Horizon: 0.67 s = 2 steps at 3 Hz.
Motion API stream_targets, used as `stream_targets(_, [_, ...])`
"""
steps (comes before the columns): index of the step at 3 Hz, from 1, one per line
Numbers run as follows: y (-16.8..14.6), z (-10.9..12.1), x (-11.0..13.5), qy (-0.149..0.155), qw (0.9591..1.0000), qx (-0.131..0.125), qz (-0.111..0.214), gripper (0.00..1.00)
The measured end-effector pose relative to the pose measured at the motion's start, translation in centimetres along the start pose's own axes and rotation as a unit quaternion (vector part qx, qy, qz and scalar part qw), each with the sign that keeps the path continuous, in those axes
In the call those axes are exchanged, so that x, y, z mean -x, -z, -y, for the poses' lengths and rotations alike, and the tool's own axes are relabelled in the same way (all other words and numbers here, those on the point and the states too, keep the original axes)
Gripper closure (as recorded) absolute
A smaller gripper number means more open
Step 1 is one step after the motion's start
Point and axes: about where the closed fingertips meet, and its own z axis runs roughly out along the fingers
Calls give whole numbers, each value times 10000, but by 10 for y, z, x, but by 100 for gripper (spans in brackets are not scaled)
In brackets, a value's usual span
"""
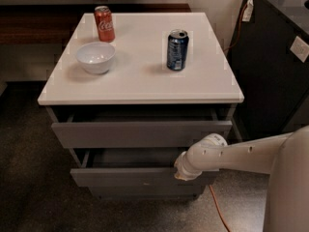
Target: Open middle drawer
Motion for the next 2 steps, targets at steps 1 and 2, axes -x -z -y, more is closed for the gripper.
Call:
stream_targets(1, [0,0,0,0,10000,0,0,100])
stream_targets(2, [0,0,0,0,10000,1,1,100])
